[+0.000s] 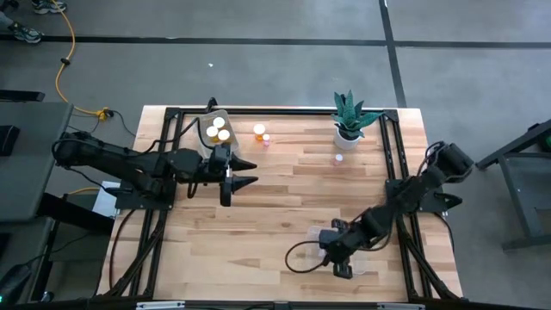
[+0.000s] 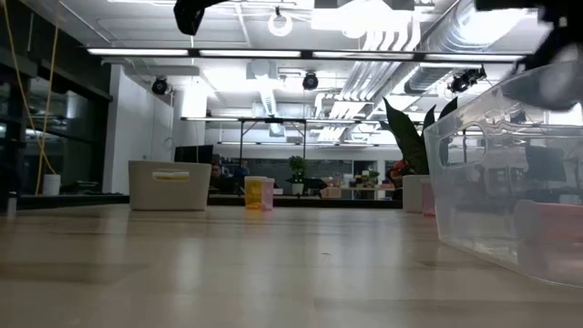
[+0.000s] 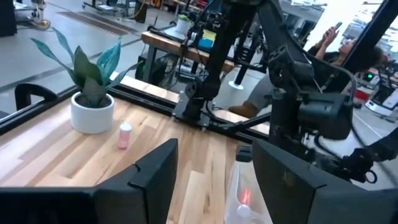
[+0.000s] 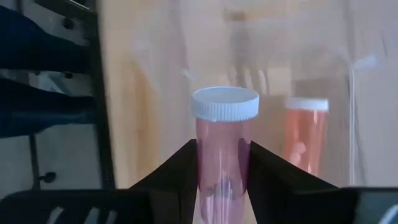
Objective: Pick and place medicine bottles into bin by pill shape (circle, oval)
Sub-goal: Put the small pink pill bottle into the transparent bin
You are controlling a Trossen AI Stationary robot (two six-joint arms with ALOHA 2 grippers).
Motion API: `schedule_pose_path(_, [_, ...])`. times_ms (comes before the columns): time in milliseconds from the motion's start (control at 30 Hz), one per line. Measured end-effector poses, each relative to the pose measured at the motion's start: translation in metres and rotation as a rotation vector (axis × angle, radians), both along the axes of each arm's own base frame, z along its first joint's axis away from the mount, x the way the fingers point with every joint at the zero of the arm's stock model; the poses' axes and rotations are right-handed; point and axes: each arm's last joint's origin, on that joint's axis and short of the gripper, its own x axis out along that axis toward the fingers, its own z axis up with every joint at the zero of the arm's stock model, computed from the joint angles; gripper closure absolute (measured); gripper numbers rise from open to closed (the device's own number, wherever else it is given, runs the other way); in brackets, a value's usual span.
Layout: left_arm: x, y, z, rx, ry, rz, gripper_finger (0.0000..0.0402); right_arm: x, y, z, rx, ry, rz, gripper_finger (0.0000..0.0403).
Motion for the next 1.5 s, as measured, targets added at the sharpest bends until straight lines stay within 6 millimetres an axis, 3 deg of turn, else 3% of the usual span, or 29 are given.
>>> schedule_pose_path(133, [0.0, 0.001, 0.0, 0.008, 0.005, 0.001, 0.0208, 0.003, 0.002, -0.014, -0.013, 0.053, -0.003, 0.0271])
schedule_pose_path(333, [0.0, 0.001, -0.001, 0.008, 0.006, 0.001, 0.0208, 0.006, -0.002, -0.015, 0.001, 0.066, -0.008, 0.0218])
schedule_pose_path(533, [0.0, 0.001, 0.001, 0.02, -0.002, 0.008, 0.0208, -0.005, -0.031, 0.031, -0.131, -0.051, -0.001, 0.0186])
schedule_pose_path(700, [-0.004, 0.001, 0.004, 0.036, -0.014, 0.022, 0.0208, -0.026, -0.077, 0.078, -0.337, -0.235, -0.239, 0.0187])
schedule_pose_path(800, [-0.008, 0.002, 0.008, 0.05, -0.029, 0.023, 0.0209, -0.037, -0.101, 0.089, -0.413, -0.352, -0.395, 0.0187])
schedule_pose_path(900, [-0.011, 0.002, 0.013, 0.061, -0.054, 0.023, 0.0209, -0.047, -0.123, 0.081, -0.427, -0.441, -0.539, 0.0187])
schedule_pose_path(1100, [-0.014, 0.004, 0.018, 0.114, -0.09, 0.08, 0.0209, -0.061, -0.154, 0.046, -0.386, -0.553, -0.76, 0.0187])
schedule_pose_path(1300, [-0.018, 0.011, -0.008, 0.032, -0.287, 0.1, 0.0209, -0.07, -0.184, 0.033, -0.463, -0.394, -0.906, 0.0187])
schedule_pose_path(1400, [-0.023, 0.014, -0.019, -0.026, -0.365, 0.113, 0.0209, -0.073, -0.203, 0.028, -0.418, -0.295, -1.059, 0.0187])
schedule_pose_path(1500, [-0.024, 0.015, -0.024, -0.045, -0.37, 0.115, 0.0209, -0.073, -0.218, 0.017, -0.352, -0.198, -1.108, 0.0187])
